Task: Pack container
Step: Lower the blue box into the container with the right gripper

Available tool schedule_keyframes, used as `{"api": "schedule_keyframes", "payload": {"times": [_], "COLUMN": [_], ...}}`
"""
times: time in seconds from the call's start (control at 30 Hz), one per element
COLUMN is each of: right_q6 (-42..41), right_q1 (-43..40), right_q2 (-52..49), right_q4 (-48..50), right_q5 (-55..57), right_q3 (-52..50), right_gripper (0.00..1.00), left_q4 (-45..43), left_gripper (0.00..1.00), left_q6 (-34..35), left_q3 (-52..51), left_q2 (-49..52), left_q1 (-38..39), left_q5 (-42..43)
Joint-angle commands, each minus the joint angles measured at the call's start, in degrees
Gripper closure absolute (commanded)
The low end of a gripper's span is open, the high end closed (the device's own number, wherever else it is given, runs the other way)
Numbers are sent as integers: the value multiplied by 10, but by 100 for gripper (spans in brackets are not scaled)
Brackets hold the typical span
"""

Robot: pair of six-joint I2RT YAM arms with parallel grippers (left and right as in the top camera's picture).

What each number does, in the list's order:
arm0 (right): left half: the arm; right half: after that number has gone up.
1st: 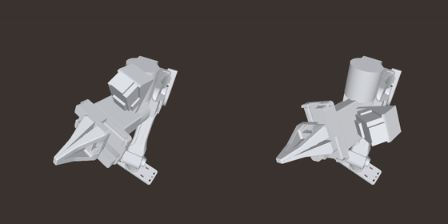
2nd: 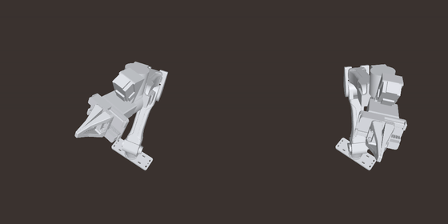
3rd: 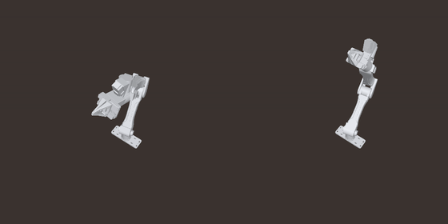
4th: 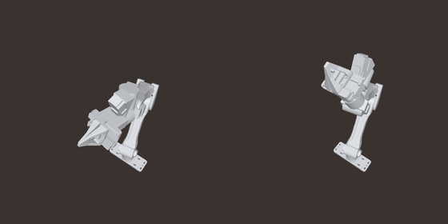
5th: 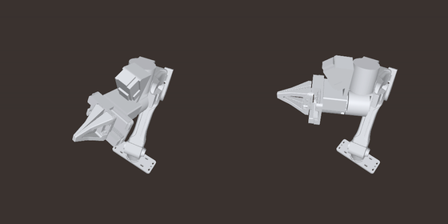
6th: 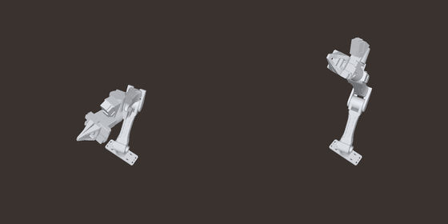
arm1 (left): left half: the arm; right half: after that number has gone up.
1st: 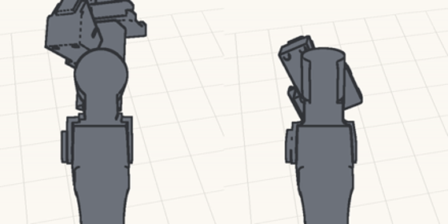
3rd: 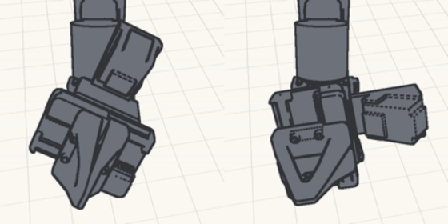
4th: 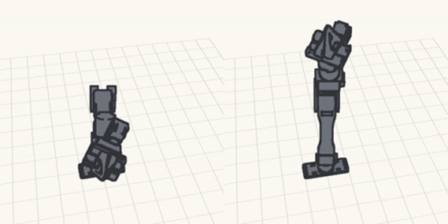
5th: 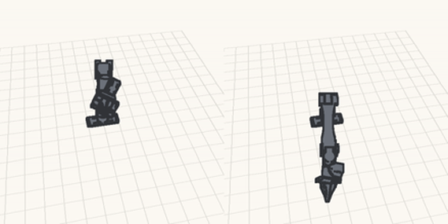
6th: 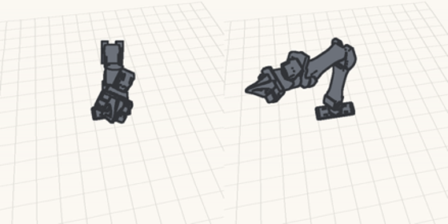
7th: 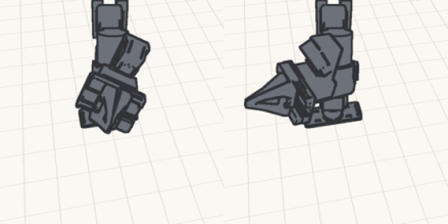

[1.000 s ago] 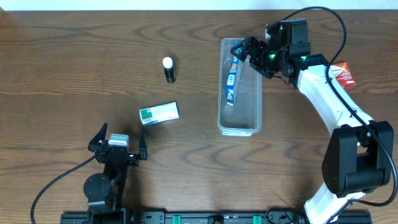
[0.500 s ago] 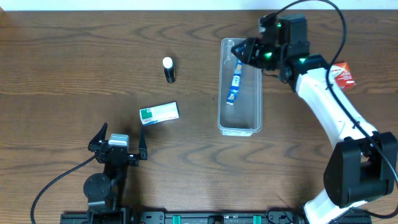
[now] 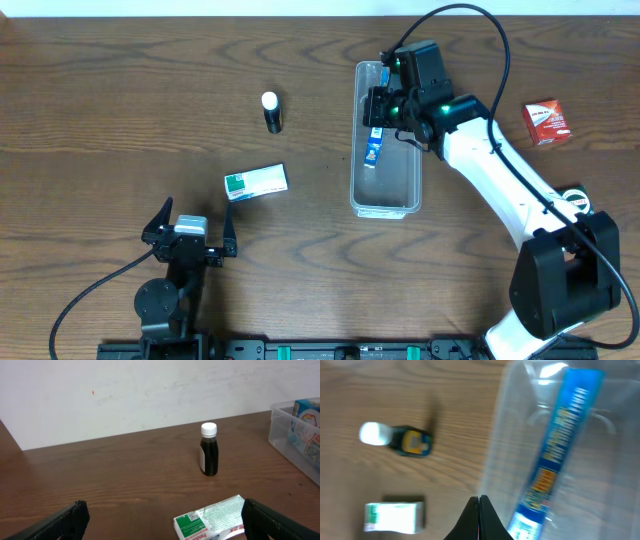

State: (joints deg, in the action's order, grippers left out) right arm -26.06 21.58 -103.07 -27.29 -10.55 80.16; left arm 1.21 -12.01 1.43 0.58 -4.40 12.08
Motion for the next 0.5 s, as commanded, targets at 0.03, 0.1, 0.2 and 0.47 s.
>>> {"api": "schedule_keyframes", "payload": {"times": [0.03, 0.1, 0.2, 0.47], "right_q6": [4, 4, 4, 4], "right_q1": [6, 6, 6, 6], "right_q2": [-31, -36, -38, -42], "right_q4": [-10, -10, -7, -4], "right_q5": [54, 54, 54, 54], "right_q3": [1, 1, 1, 1], "right_gripper": [99, 99, 99, 99], "left_q4": [15, 15, 15, 15], "left_gripper": [2, 2, 2, 2], "left_q6": [3, 3, 3, 3], "left_q3": [-12, -12, -12, -12], "left_q2": [-3, -3, -3, -3], "left_q1": [-2, -2, -2, -2], "left_q5": [10, 10, 10, 10]}}
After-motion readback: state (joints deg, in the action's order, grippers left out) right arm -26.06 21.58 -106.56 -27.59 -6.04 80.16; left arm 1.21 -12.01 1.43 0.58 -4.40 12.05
